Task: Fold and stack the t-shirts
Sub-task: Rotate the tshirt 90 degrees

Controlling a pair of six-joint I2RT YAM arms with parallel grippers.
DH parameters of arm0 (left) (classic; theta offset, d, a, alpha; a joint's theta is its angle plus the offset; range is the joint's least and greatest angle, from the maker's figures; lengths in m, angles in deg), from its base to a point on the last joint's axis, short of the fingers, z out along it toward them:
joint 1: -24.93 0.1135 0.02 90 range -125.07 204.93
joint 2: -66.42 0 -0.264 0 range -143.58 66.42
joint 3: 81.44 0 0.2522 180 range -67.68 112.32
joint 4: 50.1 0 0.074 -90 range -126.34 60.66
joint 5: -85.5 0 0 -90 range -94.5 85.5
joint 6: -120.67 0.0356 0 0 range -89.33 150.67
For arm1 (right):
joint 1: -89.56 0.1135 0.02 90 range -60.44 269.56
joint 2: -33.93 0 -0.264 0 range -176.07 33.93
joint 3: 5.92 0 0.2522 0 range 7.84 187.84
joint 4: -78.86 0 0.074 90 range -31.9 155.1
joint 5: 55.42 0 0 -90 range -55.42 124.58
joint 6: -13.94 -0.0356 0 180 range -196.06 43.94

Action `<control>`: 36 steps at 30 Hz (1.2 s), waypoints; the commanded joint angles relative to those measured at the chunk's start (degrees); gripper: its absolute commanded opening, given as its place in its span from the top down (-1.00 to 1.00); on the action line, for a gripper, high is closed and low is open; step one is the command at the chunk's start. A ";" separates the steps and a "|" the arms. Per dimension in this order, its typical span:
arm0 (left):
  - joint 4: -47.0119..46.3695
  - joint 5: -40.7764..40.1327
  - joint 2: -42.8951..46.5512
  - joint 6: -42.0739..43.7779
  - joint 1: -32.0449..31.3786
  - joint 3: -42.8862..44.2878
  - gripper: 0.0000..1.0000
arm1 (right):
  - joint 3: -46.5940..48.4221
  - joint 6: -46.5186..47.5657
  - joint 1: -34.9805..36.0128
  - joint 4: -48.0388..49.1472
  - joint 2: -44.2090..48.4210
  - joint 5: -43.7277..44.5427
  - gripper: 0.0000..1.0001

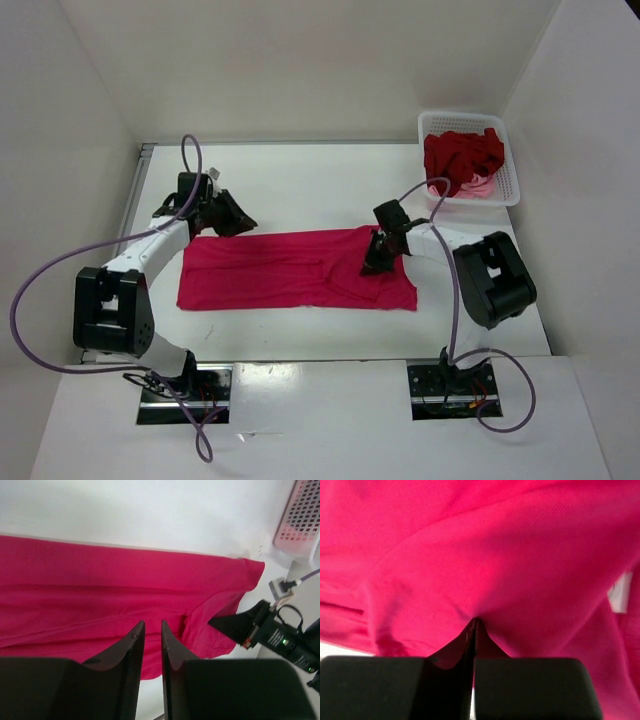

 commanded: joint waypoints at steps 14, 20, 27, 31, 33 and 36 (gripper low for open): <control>10.19 -1.44 17.50 1.77 -1.62 -5.50 0.30 | 106.59 3.14 0.61 -22.71 -53.83 -7.73 0.81; 10.80 -1.98 16.81 2.29 -1.62 -3.58 0.16 | 68.49 8.76 2.37 -10.25 -24.58 -1.32 -0.18; 13.44 -4.36 15.75 6.16 3.39 -2.86 0.16 | 28.77 2.63 13.33 6.34 -9.07 -10.98 0.66; 15.12 -5.85 15.13 8.89 7.34 -1.63 0.23 | 24.94 -4.94 24.49 15.74 -13.45 -11.78 0.99; 15.73 -5.85 15.13 9.77 9.80 -1.11 0.23 | 24.41 -8.53 26.53 18.76 -15.56 -10.38 0.52; 15.73 -5.85 13.99 11.08 12.26 -1.11 0.23 | 29.13 -9.17 28.04 19.04 -21.10 -8.63 0.11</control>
